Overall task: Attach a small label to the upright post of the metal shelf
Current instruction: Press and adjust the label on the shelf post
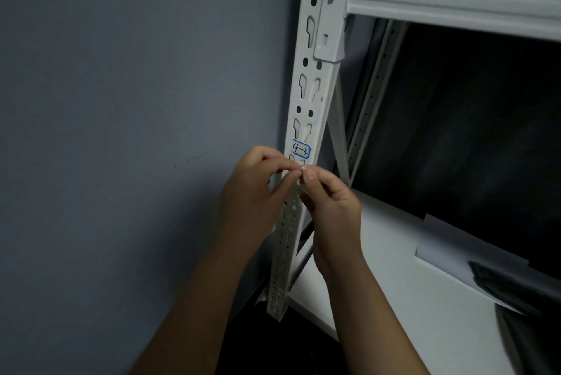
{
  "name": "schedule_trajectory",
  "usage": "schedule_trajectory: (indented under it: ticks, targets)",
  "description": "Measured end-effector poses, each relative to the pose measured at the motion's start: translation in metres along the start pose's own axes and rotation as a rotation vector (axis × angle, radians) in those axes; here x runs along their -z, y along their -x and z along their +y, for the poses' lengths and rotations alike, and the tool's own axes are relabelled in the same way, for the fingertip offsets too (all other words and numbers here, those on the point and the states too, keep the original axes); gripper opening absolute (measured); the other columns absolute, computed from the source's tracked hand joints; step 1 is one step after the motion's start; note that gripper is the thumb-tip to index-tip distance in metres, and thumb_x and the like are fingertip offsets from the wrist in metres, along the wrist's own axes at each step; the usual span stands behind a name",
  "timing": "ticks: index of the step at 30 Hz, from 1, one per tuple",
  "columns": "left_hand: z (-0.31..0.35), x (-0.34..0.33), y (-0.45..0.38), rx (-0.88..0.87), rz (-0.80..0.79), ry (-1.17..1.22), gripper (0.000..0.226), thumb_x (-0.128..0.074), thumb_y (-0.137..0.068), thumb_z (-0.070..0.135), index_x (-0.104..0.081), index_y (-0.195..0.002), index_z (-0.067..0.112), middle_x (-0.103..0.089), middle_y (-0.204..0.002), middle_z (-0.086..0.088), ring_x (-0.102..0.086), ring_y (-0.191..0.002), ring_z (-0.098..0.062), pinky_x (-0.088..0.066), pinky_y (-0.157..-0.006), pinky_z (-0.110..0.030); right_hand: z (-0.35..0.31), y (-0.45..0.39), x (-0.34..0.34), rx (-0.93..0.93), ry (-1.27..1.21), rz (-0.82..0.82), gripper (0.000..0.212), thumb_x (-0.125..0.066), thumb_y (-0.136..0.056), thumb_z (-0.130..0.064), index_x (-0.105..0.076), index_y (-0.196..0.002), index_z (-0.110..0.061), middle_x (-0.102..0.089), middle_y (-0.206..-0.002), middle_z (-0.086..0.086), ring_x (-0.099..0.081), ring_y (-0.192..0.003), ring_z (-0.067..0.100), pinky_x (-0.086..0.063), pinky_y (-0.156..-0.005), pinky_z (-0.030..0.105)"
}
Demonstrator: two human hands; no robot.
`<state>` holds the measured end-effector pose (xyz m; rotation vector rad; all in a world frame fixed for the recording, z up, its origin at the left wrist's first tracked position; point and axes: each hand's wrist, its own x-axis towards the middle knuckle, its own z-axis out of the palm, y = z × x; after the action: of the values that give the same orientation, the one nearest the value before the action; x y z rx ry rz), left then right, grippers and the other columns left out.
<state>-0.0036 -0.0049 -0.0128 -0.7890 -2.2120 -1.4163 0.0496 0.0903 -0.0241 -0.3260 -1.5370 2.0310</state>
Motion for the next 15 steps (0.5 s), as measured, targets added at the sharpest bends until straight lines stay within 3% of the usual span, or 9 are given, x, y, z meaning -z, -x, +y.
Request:
schedule_trajectory:
  ticks: [4, 8, 10, 13, 15]
  targets:
    - [-0.0035, 0.0003, -0.0002, -0.132, -0.02, -0.17, 0.03, -0.052, -0.087, 0.037, -0.068, -0.087, 0.012, -0.055, -0.095, 0.004, -0.057, -0.086, -0.014, -0.043, -0.063, -0.02, -0.0002, -0.0035, 0.0036, -0.076, -0.012, -0.049, 0.017, -0.058, -0.092, -0.013, -0.071, -0.099, -0.005, -0.073, -0.103, 0.006, -0.065, -0.104, 0.016, -0.054, -0.088, 0.027]
    - [-0.002, 0.0009, 0.0023, -0.155, -0.008, -0.332, 0.021, -0.053, -0.089, 0.03, -0.063, -0.085, 0.011, -0.058, -0.096, -0.001, -0.052, -0.082, -0.007, -0.027, -0.053, -0.005, -0.0014, -0.0045, 0.0051, -0.176, -0.088, -0.105, 0.02, -0.059, -0.09, -0.017, -0.072, -0.102, -0.007, -0.074, -0.098, -0.002, -0.068, -0.091, 0.005, -0.055, -0.079, 0.019]
    - [-0.0005, 0.0007, 0.0041, -0.129, 0.001, -0.327, 0.014, -0.059, -0.09, 0.024, -0.062, -0.085, 0.011, -0.058, -0.097, -0.001, -0.049, -0.08, -0.005, -0.031, -0.05, -0.007, -0.0024, -0.0043, 0.0056, -0.194, -0.092, -0.115, 0.022, -0.06, -0.089, -0.018, -0.072, -0.104, -0.007, -0.074, -0.096, -0.004, -0.068, -0.087, 0.002, -0.054, -0.074, 0.015]
    - [-0.0016, -0.0016, 0.0033, -0.033, -0.022, -0.257, 0.013, -0.059, -0.088, 0.027, -0.062, -0.086, 0.014, -0.054, -0.097, 0.005, -0.055, -0.082, -0.01, -0.039, -0.058, -0.018, -0.0025, -0.005, 0.0075, -0.149, -0.028, -0.12, 0.018, -0.062, -0.089, -0.015, -0.073, -0.102, -0.009, -0.074, -0.099, -0.003, -0.067, -0.097, 0.005, -0.054, -0.076, 0.015]
    - [-0.0034, -0.0019, 0.0026, 0.024, -0.024, -0.167, 0.012, -0.061, -0.087, 0.027, -0.061, -0.084, 0.015, -0.05, -0.095, 0.01, -0.054, -0.078, -0.006, -0.039, -0.058, -0.014, -0.0035, -0.005, 0.0093, -0.108, 0.028, -0.133, 0.017, -0.062, -0.089, -0.013, -0.073, -0.101, -0.01, -0.074, -0.1, -0.001, -0.067, -0.099, 0.007, -0.054, -0.08, 0.015]
